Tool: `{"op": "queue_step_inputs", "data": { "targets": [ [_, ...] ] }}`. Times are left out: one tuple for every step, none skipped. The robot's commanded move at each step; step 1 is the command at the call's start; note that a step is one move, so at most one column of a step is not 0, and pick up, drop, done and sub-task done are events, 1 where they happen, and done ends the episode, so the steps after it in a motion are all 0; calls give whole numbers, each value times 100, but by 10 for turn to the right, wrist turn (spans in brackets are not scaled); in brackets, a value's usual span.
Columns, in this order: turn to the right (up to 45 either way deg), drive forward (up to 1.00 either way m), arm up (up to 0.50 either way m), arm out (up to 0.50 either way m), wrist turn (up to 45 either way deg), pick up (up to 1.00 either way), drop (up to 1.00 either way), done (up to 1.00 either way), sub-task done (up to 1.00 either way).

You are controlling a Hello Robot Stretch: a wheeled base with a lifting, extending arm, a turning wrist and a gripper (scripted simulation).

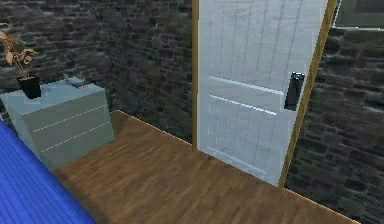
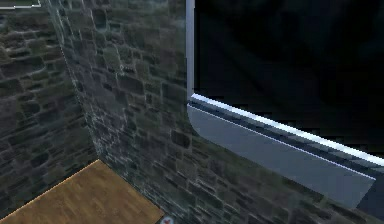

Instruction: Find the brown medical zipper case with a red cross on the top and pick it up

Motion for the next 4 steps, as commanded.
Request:
{"op": "queue_step_inputs", "data": {
  "targets": [
    [0, 0, 0, 0, 450, 0, 0, 0, 0],
    [0, 0, 0, 0, 450, 0, 0, 0, 0],
    [0, 0, 0, 0, 330, 0, 0, 0, 0],
    [0, 0, -30, 0, 0, 0, 0, 0, 0]
  ]
}}
